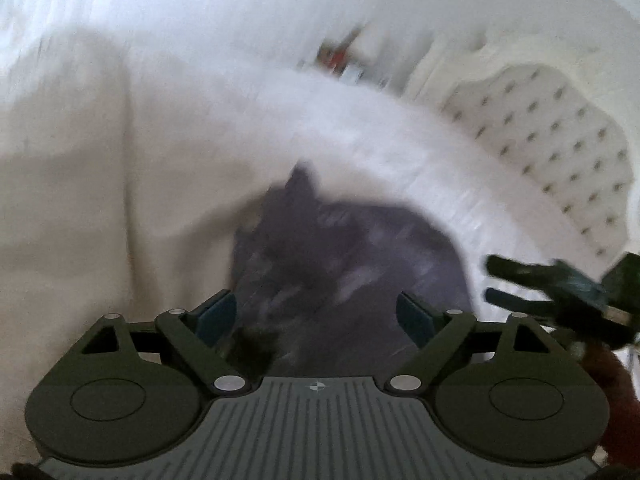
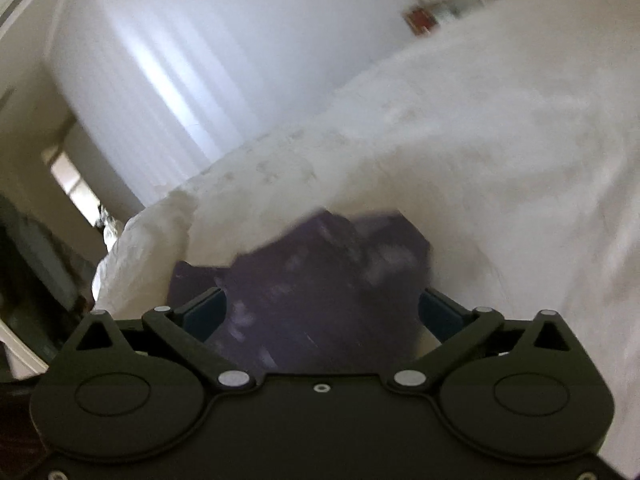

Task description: Fold large clothes

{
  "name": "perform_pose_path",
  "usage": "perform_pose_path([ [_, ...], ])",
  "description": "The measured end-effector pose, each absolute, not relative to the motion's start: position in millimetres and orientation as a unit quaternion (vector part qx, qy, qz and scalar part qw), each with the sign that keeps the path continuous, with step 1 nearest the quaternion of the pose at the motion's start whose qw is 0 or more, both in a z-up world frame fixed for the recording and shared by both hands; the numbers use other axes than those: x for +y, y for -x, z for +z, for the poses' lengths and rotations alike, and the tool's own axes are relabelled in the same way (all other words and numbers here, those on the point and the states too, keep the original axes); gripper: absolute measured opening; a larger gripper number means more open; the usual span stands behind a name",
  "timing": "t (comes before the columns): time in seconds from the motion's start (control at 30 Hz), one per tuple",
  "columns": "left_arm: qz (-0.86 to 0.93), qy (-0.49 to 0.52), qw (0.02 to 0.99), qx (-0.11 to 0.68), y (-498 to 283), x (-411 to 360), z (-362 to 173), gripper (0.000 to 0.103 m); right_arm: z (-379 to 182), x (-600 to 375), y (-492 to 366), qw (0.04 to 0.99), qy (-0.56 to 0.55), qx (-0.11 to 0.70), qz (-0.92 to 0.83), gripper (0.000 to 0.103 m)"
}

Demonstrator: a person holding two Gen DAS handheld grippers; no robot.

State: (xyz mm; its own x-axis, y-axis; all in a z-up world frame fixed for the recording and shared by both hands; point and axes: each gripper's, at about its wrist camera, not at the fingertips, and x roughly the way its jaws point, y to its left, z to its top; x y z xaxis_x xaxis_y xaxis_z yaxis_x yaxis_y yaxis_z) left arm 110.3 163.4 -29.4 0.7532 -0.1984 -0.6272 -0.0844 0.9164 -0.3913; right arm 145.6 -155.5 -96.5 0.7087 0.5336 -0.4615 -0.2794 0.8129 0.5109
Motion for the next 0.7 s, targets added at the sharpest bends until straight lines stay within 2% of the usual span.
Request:
perform_pose_path([
  [0.13,-0.041,0.241,0.873,0.422,-120,172,-58,0.087,-124,-168,-145,0.869,-0.261,0.339,0.247,0.103],
  [0.33,-0.081,0.296,0.832,0.462,-131,181,-76,0.096,-155,-155,-159,0.827,-0.305,0.367,0.297,0.103],
  [0.5,-0.11,0.311,0.821,0.465,-137,181,-81,0.096,-159,-141,-166,0.825,-0.301,0.367,0.306,0.103],
  [0.6,-0.146,0.305,0.817,0.467,-135,168,-78,0.095,-152,-145,-162,0.83,-0.281,0.373,0.305,0.087],
  [0.7,-0.164,0.288,0.82,0.466,-136,149,-75,0.095,-141,-149,-157,0.838,-0.253,0.371,0.31,0.079],
])
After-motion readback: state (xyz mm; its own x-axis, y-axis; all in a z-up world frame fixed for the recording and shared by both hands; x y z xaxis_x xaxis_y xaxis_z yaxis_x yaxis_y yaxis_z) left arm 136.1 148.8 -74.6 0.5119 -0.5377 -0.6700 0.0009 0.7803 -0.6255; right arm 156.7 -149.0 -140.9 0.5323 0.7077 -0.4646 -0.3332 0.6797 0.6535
